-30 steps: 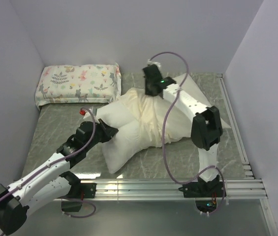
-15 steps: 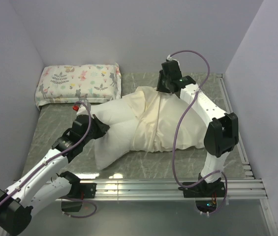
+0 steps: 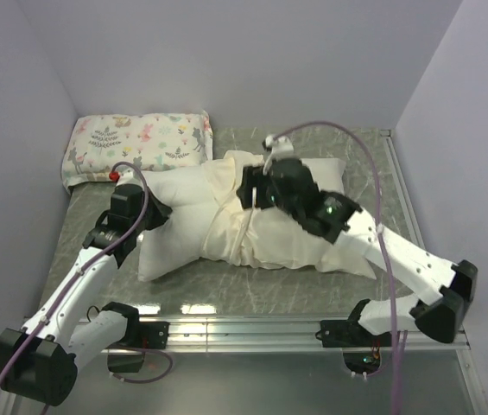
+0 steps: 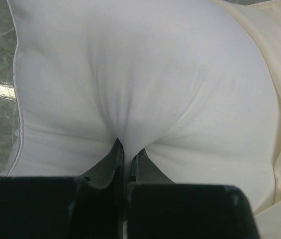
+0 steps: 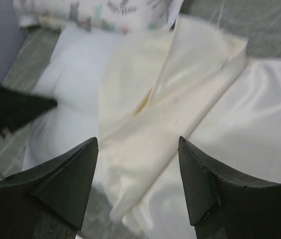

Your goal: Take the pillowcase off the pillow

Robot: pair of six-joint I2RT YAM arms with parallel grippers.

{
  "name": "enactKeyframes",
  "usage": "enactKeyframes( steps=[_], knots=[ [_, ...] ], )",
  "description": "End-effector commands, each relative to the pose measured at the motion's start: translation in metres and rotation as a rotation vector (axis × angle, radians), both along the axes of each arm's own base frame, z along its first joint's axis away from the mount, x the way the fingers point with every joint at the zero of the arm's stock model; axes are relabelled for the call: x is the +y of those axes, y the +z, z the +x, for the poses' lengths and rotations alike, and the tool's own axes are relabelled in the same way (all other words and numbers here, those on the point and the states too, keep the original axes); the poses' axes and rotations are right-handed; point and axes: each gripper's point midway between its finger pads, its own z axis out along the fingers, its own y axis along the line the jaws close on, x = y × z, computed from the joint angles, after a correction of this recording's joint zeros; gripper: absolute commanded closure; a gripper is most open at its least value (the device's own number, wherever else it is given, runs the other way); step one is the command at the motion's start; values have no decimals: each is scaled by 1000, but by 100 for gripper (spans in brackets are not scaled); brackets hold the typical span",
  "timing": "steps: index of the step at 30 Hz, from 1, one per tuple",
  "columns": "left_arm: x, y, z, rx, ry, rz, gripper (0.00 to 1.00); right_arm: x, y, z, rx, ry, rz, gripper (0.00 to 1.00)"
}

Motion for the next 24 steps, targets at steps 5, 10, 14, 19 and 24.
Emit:
enactKeyframes(
  steps=[5, 10, 14, 19, 24],
  knots=[
    [0, 24, 7, -55, -35, 12, 100, -3, -103, -77, 85, -32, -104, 27],
    [-7, 27, 10, -63, -62, -14, 100, 5, -128, -86, 108, -31, -106, 26],
    [0, 39, 13, -82, -52, 15, 100, -16, -142, -76, 101, -128, -225, 52],
    [39, 78, 28, -153, 33, -6, 100, -65, -134, -59, 89, -258, -205, 100],
    [97, 103, 38, -188, 177, 42, 100, -125, -115, -44, 76, -381, -109, 100]
  ],
)
